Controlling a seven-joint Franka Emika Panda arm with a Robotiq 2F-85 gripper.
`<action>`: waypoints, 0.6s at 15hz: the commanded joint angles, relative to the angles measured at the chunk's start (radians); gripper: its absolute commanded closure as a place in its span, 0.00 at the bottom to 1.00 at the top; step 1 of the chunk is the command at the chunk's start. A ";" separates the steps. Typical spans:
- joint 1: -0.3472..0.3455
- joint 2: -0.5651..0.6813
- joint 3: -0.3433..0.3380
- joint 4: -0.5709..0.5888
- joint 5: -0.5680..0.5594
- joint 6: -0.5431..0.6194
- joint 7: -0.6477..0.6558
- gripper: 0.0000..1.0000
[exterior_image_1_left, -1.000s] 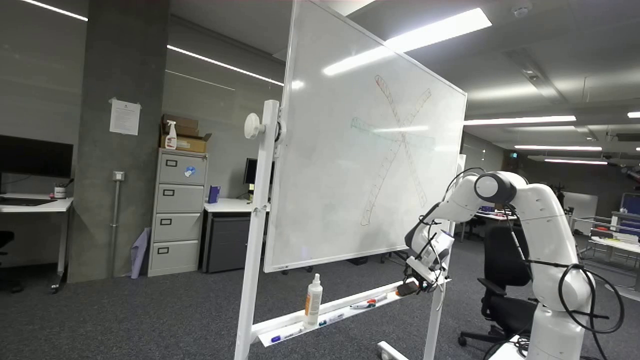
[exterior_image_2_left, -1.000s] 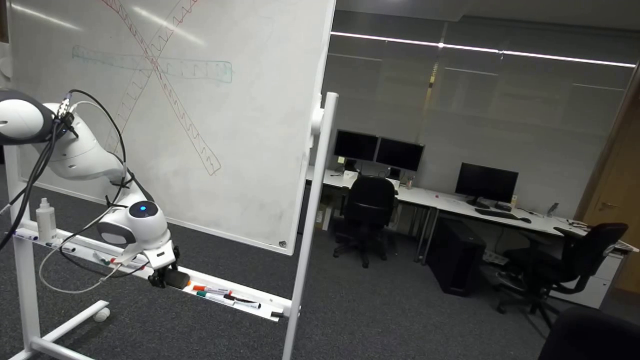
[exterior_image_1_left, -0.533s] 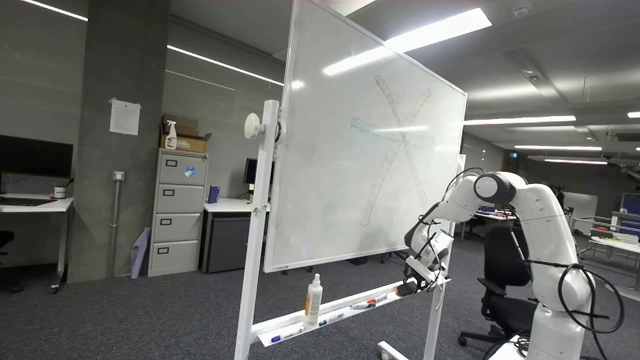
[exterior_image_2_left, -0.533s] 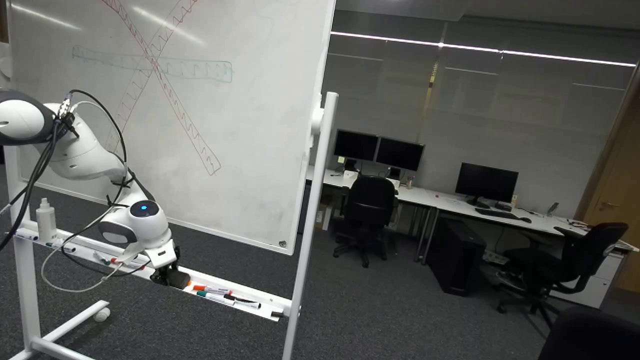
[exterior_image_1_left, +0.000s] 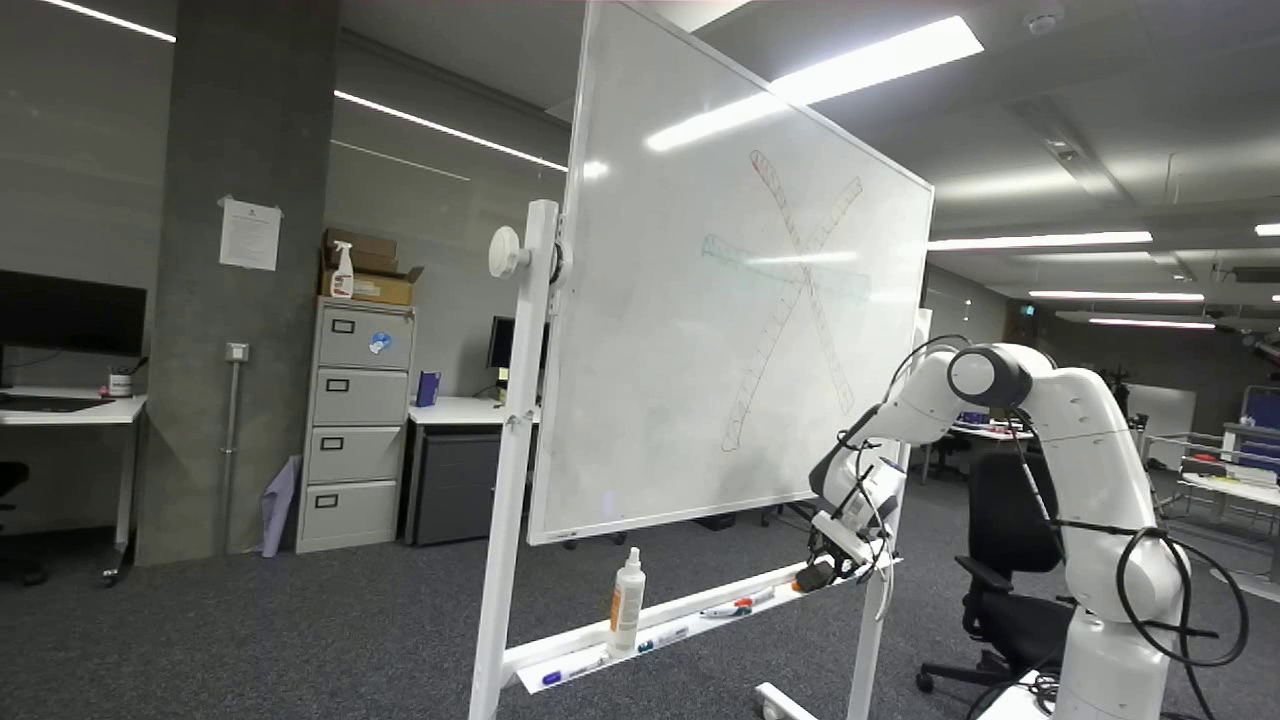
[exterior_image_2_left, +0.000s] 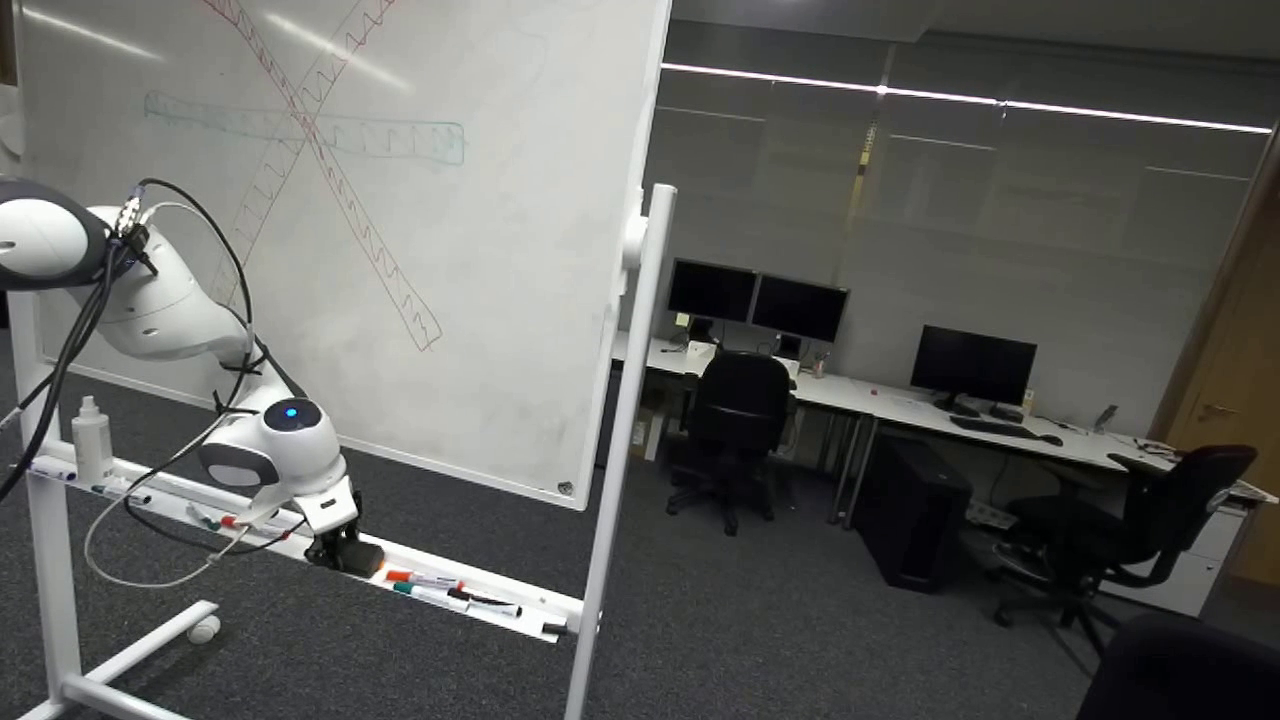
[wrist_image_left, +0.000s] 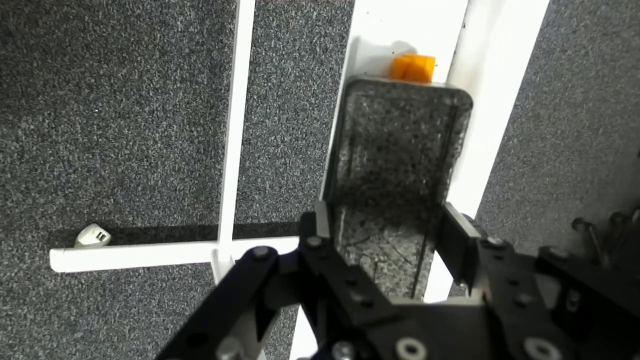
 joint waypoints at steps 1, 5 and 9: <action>-0.004 -0.097 -0.015 -0.082 -0.099 -0.024 0.060 0.70; -0.015 -0.234 -0.024 -0.192 -0.182 -0.072 0.082 0.70; 0.051 -0.370 -0.158 -0.355 -0.468 -0.104 0.198 0.70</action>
